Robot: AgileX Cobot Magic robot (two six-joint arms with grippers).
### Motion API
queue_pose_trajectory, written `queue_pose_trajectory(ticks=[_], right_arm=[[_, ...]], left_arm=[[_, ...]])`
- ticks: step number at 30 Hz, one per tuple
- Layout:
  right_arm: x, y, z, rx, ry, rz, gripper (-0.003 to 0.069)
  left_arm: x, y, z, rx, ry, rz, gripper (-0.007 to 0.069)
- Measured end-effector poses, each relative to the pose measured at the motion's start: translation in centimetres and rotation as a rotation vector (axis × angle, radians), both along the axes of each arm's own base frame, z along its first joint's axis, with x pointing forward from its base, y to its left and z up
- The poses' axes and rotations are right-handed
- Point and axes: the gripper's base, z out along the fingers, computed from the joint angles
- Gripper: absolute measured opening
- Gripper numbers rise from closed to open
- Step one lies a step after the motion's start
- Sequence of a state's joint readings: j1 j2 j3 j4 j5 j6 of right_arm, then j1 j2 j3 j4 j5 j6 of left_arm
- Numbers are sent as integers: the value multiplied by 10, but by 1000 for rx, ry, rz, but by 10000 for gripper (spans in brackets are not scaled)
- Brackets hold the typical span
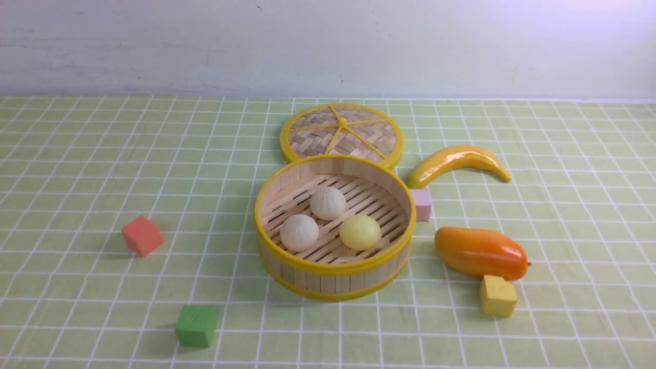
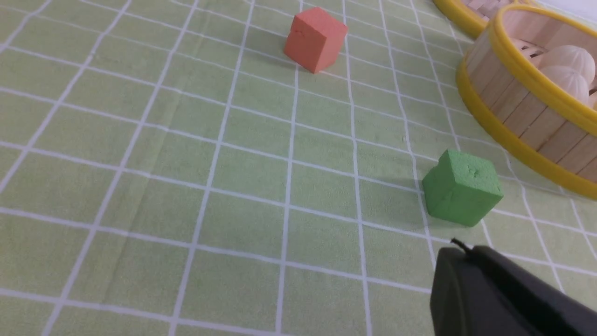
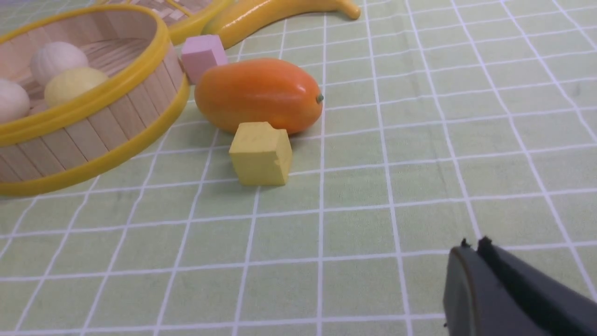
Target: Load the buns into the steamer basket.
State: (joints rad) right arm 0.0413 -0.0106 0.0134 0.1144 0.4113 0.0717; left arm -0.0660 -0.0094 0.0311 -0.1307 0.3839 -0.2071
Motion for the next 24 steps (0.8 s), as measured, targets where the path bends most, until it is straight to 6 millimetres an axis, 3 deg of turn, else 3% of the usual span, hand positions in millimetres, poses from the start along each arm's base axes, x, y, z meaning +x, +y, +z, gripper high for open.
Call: queue_pose_trajectory(ticks=[24], right_arm=[[0, 0, 0, 1, -1, 0, 38]], left_arm=[[0, 0, 0, 0, 1, 0, -13]])
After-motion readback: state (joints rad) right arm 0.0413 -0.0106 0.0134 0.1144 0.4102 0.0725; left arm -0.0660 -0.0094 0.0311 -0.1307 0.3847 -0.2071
